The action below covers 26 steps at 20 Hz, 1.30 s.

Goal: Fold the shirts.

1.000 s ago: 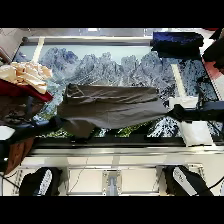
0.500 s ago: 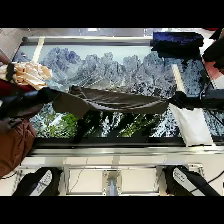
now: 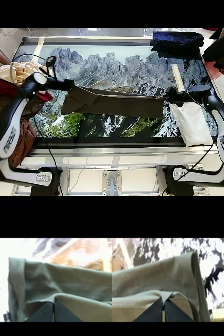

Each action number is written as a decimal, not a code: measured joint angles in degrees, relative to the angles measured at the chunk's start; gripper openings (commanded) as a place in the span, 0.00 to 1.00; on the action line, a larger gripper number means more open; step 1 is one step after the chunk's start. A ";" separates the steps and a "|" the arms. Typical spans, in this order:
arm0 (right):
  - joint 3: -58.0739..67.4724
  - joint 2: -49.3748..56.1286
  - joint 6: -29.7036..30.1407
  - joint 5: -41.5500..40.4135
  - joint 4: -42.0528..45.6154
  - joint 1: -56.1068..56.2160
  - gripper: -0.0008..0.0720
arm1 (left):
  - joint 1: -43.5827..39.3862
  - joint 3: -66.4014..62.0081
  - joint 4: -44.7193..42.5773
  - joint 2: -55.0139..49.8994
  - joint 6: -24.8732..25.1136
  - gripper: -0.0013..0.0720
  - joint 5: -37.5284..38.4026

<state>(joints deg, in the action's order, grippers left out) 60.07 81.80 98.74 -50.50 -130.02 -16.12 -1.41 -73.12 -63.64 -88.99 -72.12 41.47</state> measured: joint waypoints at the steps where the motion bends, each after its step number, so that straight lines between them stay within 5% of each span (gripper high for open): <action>1: 1.14 1.49 0.00 0.61 -0.02 0.48 0.06 | -0.44 -0.83 -1.18 -1.64 -0.35 0.03 -0.48; 2: 2.21 2.95 -0.07 1.05 -0.02 1.11 0.25 | -0.85 -1.49 -2.12 -3.15 -0.79 0.05 -1.05; 3: 3.06 4.17 -0.11 1.42 0.07 1.79 0.53 | -1.16 -1.90 -2.78 -4.24 -0.92 0.19 -1.25; 5: 4.07 5.60 -0.28 2.14 0.13 2.80 0.55 | -1.66 -2.54 -3.65 -5.49 -1.03 0.91 -2.08; 18: 6.47 5.42 -1.18 -6.45 8.48 -2.51 0.55 | -4.61 -3.54 -4.70 3.91 -1.38 0.90 -3.32; 26: 6.64 11.52 7.61 -9.09 4.00 -2.78 0.58 | -8.26 -3.54 -4.68 4.79 -1.40 0.90 -3.30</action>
<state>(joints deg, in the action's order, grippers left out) 66.72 93.32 106.34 -59.59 -126.02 -18.90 -9.67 -76.66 -68.31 -84.20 -73.52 38.17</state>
